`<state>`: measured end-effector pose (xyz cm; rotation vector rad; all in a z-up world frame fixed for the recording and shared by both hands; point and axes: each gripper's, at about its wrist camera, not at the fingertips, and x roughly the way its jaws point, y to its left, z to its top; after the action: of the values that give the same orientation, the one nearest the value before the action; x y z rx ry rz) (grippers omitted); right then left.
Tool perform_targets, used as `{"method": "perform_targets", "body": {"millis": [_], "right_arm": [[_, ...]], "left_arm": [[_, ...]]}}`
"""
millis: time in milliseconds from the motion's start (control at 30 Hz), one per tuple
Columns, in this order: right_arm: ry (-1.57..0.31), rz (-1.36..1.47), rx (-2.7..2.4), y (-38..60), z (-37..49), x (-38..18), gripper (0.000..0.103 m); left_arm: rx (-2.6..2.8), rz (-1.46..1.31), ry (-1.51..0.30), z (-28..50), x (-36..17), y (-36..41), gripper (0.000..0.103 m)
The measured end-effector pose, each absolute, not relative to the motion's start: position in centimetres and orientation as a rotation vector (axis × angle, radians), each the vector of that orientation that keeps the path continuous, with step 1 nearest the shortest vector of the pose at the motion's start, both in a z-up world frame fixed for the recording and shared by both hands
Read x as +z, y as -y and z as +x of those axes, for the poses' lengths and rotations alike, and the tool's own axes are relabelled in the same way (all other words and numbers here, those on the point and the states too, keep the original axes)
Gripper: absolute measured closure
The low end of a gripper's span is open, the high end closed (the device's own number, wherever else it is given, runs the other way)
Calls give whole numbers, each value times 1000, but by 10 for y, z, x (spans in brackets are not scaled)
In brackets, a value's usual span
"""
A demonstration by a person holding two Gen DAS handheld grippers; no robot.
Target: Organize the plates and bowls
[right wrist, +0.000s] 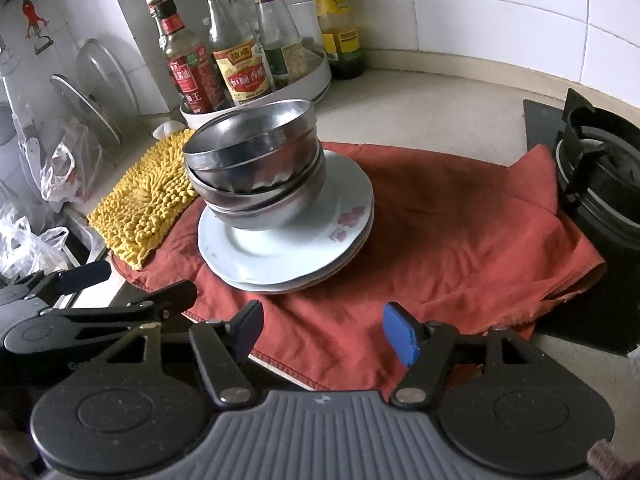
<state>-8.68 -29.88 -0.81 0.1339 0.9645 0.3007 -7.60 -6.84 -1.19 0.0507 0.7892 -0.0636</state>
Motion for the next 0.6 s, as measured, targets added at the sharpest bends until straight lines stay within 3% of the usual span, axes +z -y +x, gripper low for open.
{"method": "perform_targets", "body": {"millis": [600], "right_arm": [[-966,125,303,293,-84,-6,40]], "left_arm": [[-55,40,-802,-72,-14,66,0]]}}
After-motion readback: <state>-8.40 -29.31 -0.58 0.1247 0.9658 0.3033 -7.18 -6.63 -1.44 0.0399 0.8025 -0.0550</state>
